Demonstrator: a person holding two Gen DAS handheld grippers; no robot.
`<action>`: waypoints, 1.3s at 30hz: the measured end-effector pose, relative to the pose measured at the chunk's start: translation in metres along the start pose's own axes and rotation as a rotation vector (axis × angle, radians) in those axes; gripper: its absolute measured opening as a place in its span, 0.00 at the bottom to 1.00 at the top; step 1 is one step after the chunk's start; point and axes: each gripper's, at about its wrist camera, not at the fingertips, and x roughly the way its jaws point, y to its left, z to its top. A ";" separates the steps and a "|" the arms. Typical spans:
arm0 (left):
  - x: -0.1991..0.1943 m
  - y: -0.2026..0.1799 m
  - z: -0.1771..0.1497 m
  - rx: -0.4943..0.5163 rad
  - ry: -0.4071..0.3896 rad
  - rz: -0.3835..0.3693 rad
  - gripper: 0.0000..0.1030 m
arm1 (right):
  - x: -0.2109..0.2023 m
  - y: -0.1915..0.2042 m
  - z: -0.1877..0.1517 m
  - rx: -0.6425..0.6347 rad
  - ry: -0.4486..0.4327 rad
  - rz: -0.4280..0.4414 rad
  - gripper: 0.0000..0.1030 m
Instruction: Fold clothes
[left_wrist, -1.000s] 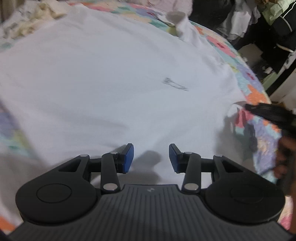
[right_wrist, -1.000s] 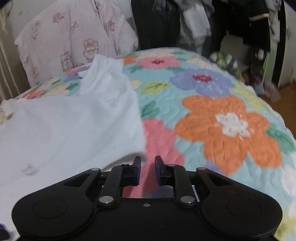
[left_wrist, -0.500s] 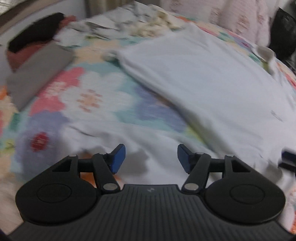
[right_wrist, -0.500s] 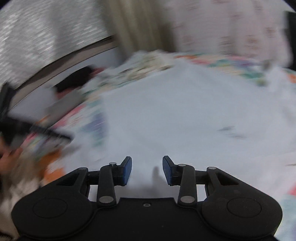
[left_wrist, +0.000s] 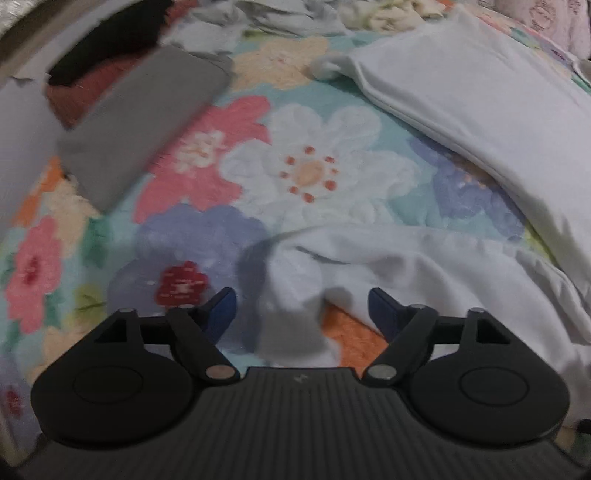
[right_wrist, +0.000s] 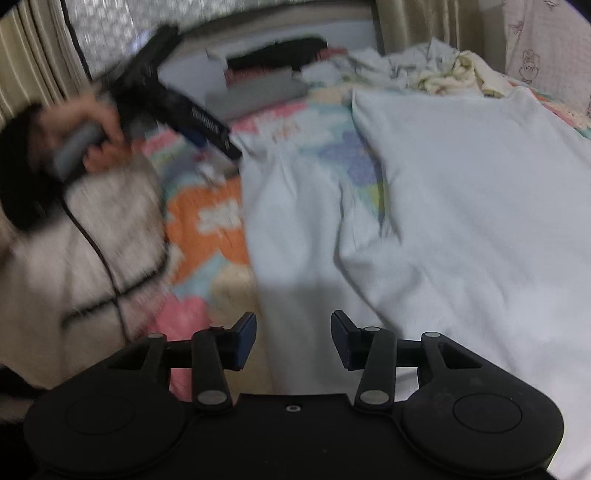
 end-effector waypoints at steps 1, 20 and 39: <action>0.007 0.000 0.003 0.000 0.022 -0.027 0.82 | 0.005 0.001 -0.002 -0.011 0.024 -0.015 0.49; -0.053 0.015 0.011 -0.220 -0.312 -0.216 0.08 | -0.026 0.001 0.005 -0.137 -0.091 -0.092 0.06; -0.090 -0.278 0.138 0.220 -0.418 -0.581 0.09 | -0.087 -0.099 -0.052 0.397 -0.221 -0.177 0.06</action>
